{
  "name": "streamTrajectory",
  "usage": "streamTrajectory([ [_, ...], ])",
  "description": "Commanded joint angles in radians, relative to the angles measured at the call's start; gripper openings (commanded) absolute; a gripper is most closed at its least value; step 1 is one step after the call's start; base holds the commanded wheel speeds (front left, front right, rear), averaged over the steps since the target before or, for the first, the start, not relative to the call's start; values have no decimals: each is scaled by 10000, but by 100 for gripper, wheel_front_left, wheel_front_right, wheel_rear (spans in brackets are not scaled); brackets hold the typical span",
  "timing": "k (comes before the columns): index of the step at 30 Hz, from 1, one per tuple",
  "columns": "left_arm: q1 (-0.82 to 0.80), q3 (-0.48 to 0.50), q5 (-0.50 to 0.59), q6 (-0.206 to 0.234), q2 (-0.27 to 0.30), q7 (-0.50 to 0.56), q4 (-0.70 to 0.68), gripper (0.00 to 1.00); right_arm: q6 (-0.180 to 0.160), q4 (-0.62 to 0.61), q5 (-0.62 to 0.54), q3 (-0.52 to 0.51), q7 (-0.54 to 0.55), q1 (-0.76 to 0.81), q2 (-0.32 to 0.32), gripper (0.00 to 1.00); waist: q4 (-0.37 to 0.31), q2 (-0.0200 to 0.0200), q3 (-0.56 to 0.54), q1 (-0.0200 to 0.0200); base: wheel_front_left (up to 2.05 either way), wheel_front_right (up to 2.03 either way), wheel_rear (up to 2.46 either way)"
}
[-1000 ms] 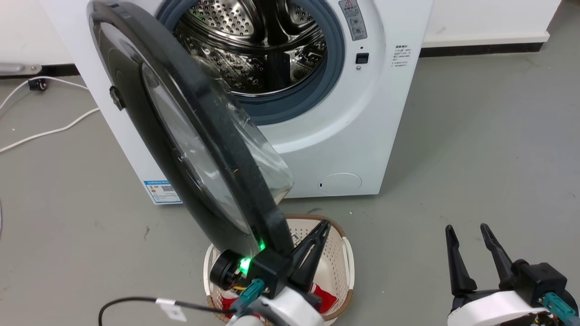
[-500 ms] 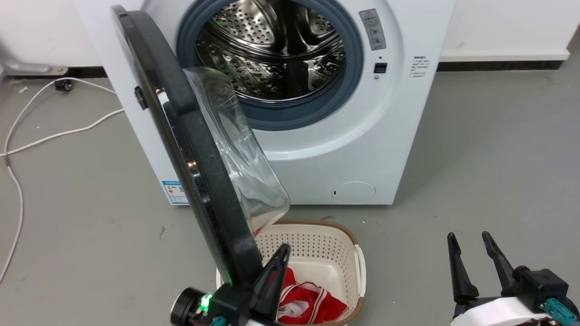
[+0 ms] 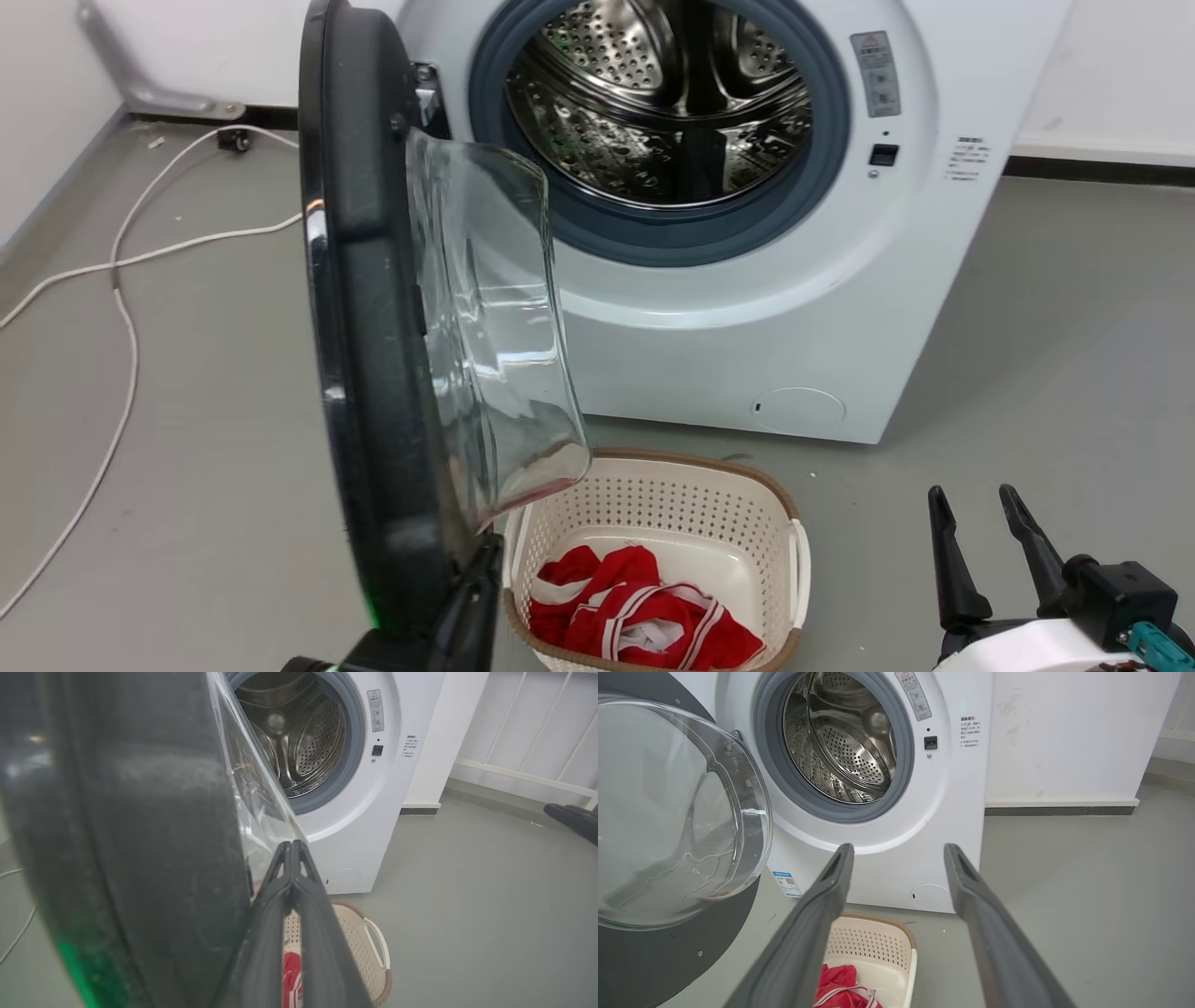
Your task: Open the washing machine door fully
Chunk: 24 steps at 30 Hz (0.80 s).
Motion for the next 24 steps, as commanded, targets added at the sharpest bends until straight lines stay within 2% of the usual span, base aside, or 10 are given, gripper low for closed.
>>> streamTrajectory([
  [1, 124, 299, -70, 215, 163, 27, -59, 0, -6, 18, 85, -20, -11, -24, 24, 100, 218, -1, 38, 0, 0, 0, 0],
  [7, 397, 929, -207, 647, 456, -43, -290, 0, -6, 53, 96, -45, -24, -66, 22, 100, 561, -1, 99, 0, 0, 0, 0],
  [17, 933, 2384, -647, 1373, 915, -289, -384, 0, -6, 24, 45, -72, 50, -115, 22, 100, 742, -1, 202, 0, 0, 0, 0],
  [24, 663, 3288, -1131, 1315, 1036, -501, 29, 0, -6, -124, -24, -109, 128, -208, 22, 100, 866, -1, 437, 0, 0, 0, 0],
])
